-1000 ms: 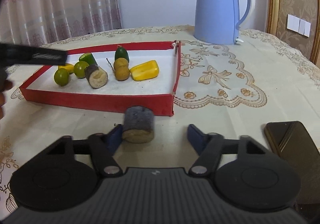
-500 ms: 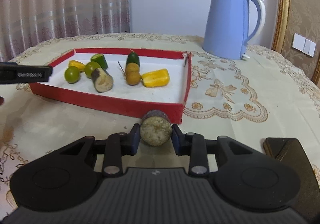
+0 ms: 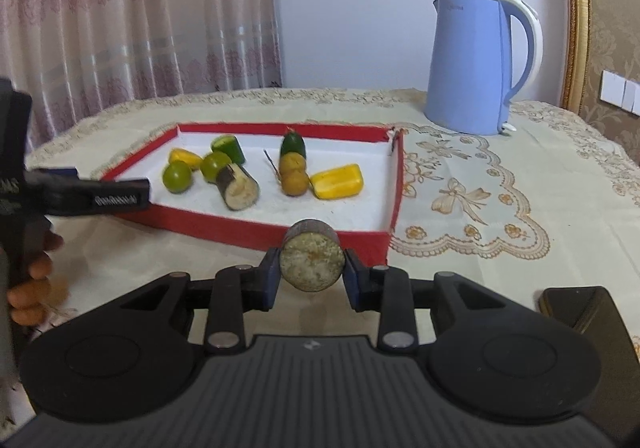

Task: Organize fruits
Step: 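Carry the eggplant slice over the tray and open the right gripper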

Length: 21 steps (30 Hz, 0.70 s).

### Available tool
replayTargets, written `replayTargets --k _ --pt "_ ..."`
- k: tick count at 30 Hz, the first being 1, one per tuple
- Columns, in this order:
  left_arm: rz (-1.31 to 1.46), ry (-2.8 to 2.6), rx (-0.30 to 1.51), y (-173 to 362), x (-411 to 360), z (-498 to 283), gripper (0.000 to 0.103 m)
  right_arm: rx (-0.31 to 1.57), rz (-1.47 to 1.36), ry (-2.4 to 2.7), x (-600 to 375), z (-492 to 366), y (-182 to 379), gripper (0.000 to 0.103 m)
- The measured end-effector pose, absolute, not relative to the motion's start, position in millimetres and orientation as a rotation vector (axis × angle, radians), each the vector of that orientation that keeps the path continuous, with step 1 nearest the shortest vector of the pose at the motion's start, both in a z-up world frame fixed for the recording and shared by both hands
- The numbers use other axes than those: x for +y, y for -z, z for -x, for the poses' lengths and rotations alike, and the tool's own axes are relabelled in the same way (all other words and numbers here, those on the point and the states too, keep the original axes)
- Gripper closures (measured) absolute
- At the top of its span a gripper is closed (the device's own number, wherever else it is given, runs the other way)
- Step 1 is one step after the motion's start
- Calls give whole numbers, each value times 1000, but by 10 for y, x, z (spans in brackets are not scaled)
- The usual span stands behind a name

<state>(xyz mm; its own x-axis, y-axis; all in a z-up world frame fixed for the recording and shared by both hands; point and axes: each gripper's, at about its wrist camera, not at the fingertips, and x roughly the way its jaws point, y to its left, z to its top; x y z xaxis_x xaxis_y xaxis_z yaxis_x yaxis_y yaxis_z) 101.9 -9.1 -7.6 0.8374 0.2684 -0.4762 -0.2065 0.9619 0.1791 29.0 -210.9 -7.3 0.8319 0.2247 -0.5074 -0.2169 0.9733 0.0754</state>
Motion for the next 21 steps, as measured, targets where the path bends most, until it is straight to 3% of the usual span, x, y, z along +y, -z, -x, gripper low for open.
replayTargets --k 21 --pt "-94 -243 525 100 -44 -1030 6 511 -29 -266 -2005 -651 -112 72"
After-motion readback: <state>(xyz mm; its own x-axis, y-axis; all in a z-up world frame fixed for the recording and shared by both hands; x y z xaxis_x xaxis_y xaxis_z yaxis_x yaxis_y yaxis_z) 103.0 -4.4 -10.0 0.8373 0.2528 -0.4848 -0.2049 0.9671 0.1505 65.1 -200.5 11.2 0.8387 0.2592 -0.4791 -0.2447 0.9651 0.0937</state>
